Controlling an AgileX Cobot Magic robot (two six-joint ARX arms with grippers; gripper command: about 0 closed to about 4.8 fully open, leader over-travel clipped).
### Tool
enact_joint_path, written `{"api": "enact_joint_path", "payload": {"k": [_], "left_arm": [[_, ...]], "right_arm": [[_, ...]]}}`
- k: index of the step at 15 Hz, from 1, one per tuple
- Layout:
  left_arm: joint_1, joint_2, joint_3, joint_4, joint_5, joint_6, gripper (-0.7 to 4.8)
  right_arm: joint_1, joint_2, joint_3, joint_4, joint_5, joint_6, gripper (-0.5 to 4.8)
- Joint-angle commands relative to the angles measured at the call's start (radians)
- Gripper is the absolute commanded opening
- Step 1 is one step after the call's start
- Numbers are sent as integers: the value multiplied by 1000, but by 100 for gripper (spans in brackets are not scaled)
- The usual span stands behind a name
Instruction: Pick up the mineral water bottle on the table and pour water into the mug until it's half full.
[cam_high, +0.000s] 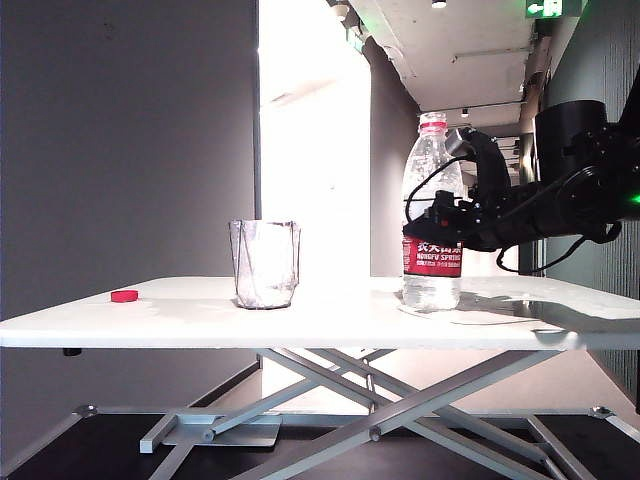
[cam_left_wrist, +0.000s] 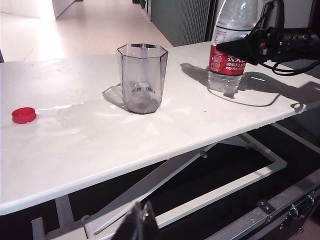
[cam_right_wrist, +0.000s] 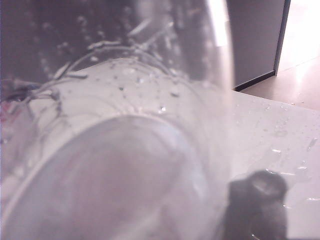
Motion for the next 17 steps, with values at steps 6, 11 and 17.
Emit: {"api": "enact_joint_path", "payload": {"k": [6, 11, 17], "left_arm": [[0, 1, 2, 5, 2, 2, -5], [0, 1, 2, 5, 1, 2, -5], [-2, 1, 2, -3, 2, 0, -5]], "right_arm": [[-1, -25, 4, 14, -16, 0, 188], [13, -131, 8, -109, -29, -87, 188], [92, -251, 10, -377, 197, -284, 188]]}}
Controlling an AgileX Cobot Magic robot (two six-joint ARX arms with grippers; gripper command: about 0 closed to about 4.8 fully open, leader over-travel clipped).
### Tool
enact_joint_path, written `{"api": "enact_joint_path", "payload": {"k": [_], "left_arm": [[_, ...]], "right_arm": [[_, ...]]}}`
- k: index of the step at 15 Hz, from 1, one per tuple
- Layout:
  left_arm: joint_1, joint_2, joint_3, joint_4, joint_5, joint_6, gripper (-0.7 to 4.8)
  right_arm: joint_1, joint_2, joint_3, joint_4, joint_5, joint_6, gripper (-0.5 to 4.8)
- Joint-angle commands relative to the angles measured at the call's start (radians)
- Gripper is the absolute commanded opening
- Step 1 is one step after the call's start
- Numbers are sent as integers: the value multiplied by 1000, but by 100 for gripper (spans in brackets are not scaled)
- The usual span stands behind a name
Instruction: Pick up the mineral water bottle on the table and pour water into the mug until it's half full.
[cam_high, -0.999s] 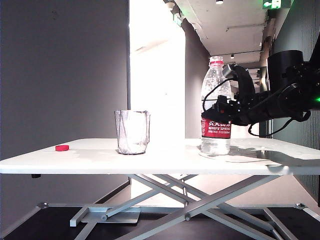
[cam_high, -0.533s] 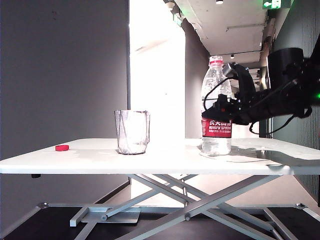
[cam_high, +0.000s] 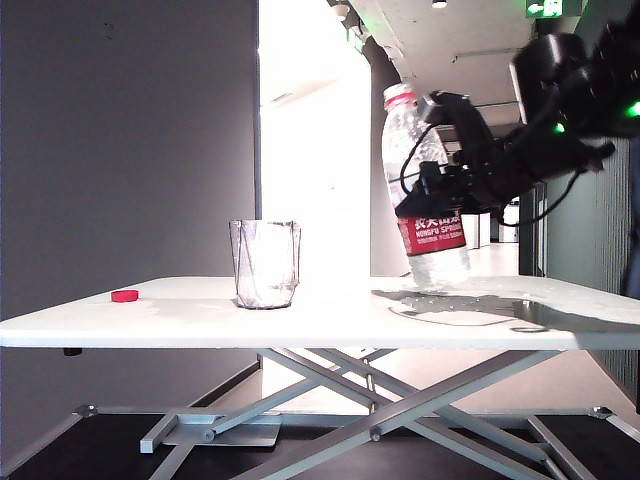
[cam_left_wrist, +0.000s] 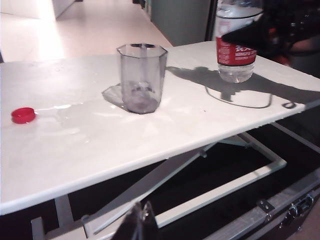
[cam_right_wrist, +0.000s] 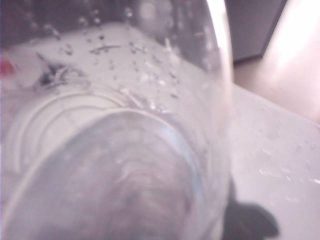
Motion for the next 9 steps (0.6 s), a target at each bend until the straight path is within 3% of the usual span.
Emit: {"api": "enact_joint_path", "payload": {"k": [1, 5, 9], "left_arm": [[-1, 1, 2, 0, 1, -4, -5], [-1, 1, 2, -10, 1, -3, -5], [-1, 1, 2, -21, -2, -2, -5]], "right_arm": [[53, -33, 10, -10, 138, -62, 188], [156, -28, 131, -227, 328, -195, 188], [177, -28, 219, -309, 430, -248, 188]]}}
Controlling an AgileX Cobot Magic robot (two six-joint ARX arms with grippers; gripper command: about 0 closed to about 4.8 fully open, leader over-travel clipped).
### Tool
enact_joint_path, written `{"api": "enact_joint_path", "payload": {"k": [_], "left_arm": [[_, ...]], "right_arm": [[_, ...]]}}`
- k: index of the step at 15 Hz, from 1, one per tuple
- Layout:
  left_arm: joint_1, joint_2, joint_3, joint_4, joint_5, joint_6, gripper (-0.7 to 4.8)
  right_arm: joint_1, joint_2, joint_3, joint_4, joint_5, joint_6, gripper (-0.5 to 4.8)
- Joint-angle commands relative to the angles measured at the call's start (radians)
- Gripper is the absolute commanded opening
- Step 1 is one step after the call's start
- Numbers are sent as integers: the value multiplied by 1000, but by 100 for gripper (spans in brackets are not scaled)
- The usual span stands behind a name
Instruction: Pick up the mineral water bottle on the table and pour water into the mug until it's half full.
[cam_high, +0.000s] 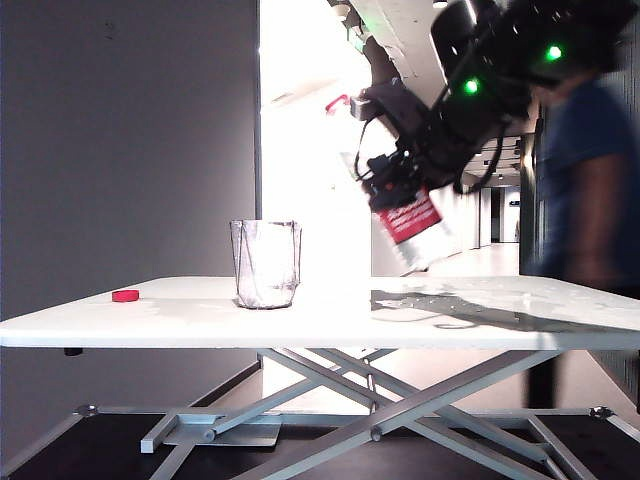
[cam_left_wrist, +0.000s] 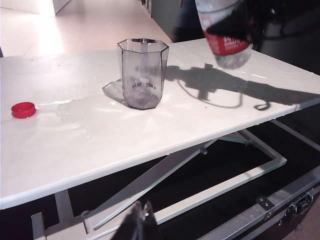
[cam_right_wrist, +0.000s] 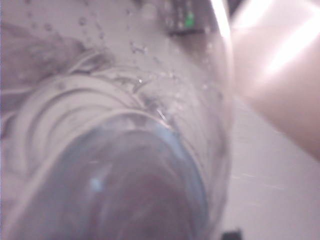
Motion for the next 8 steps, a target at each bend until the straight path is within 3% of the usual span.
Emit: {"api": "enact_joint_path", "payload": {"k": [1, 8], "left_arm": [[-1, 1, 1, -6, -5, -1, -5], [0, 1, 1, -6, -5, 5, -5]], "right_arm": [[7, -14, 47, -7, 64, -84, 188], [62, 112, 191, -99, 219, -298, 188]]}}
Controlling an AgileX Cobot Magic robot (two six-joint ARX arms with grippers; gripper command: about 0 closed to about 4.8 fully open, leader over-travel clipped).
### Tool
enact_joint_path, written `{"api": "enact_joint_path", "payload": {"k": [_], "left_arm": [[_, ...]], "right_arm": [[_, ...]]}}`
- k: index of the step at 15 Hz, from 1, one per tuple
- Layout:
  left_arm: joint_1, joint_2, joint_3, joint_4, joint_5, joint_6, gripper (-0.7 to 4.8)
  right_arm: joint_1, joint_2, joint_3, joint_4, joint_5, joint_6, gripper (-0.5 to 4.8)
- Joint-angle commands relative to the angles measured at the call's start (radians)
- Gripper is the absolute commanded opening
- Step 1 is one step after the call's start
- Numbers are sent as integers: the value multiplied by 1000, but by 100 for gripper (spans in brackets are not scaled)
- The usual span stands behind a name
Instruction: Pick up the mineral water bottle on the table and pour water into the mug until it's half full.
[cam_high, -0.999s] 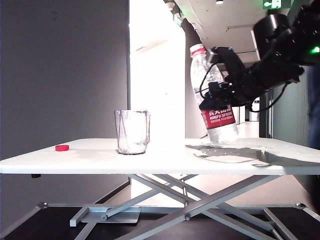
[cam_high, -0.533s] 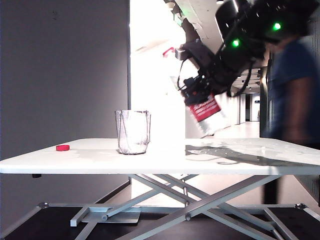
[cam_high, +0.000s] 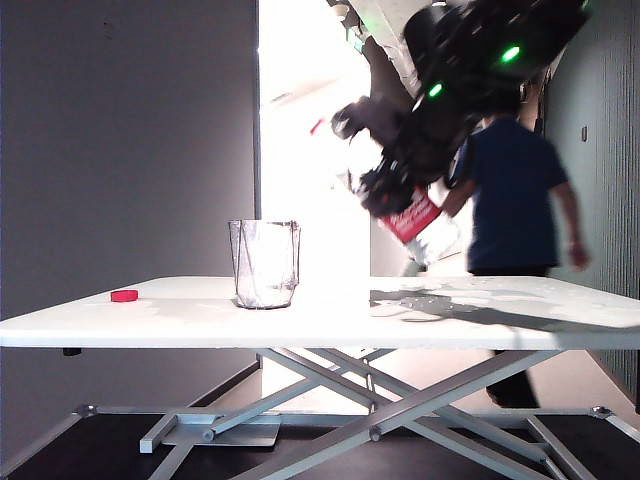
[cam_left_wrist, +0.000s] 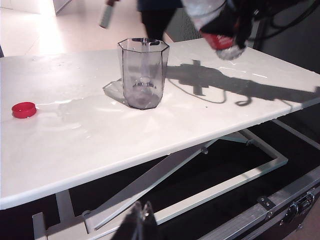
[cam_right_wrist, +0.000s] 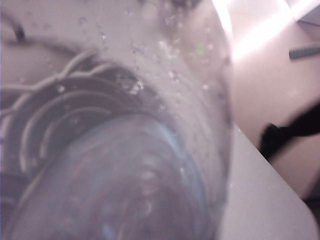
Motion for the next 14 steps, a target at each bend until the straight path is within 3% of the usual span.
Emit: {"api": "enact_joint_path", "payload": {"k": [1, 14], "left_arm": [[0, 1, 1, -4, -2, 1, -5], [0, 1, 1, -4, -2, 1, -5]], "right_arm": [[30, 21, 30, 28, 74, -128, 188], [57, 39, 43, 37, 252, -489, 187]]}}
